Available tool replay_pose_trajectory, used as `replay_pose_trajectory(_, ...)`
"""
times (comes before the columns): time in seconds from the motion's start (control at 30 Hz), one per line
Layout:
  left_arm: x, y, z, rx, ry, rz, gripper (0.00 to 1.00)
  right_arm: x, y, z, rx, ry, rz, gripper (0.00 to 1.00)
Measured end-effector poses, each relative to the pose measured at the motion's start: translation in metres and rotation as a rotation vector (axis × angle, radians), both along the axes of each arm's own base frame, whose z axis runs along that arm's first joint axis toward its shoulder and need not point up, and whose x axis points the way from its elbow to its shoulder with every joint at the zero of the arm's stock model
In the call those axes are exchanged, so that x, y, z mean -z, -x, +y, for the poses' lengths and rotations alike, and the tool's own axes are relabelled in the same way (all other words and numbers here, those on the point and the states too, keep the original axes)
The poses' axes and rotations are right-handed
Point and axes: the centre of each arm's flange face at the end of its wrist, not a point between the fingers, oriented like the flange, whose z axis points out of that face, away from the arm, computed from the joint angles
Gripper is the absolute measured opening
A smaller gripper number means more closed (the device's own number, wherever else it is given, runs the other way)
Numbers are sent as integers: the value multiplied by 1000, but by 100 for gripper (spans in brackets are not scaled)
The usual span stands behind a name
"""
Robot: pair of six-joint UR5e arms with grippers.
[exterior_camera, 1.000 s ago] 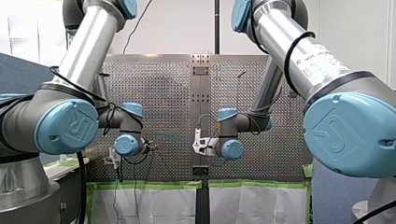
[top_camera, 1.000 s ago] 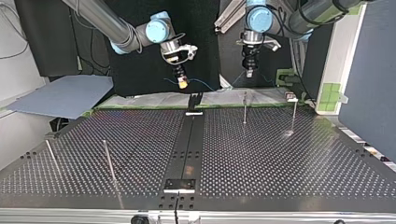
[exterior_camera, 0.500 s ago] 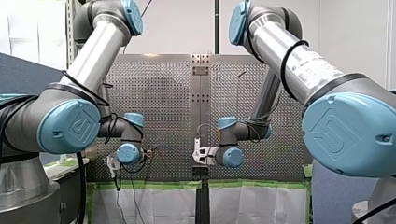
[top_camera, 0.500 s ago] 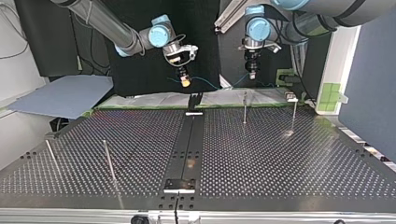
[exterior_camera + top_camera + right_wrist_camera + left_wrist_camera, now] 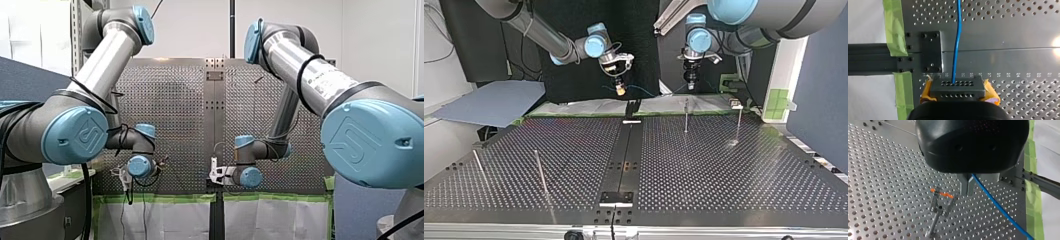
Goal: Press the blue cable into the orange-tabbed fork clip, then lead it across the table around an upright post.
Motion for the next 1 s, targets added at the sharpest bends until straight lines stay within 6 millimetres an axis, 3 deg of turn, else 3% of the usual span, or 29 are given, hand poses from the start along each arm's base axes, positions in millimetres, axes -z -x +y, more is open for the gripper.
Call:
replay_pose_trajectory(0.17, 8, -17, 4, -26, 14, -10, 0, -1, -1, -8, 5, 7, 2, 0)
replay_pose_trajectory(0.47, 4, -47, 9, -41, 33, -35, 0, -2, -3, -15, 8, 17, 9, 0)
replay_pose_trajectory(0.7, 3, -54, 18, -61, 31, -32, 0, 1, 0, -19, 15, 18, 18, 0)
replay_pose_trajectory(1.0, 2, -60, 24, -60, 26, -35, 0, 24, 9, -23, 27, -12, 45, 0)
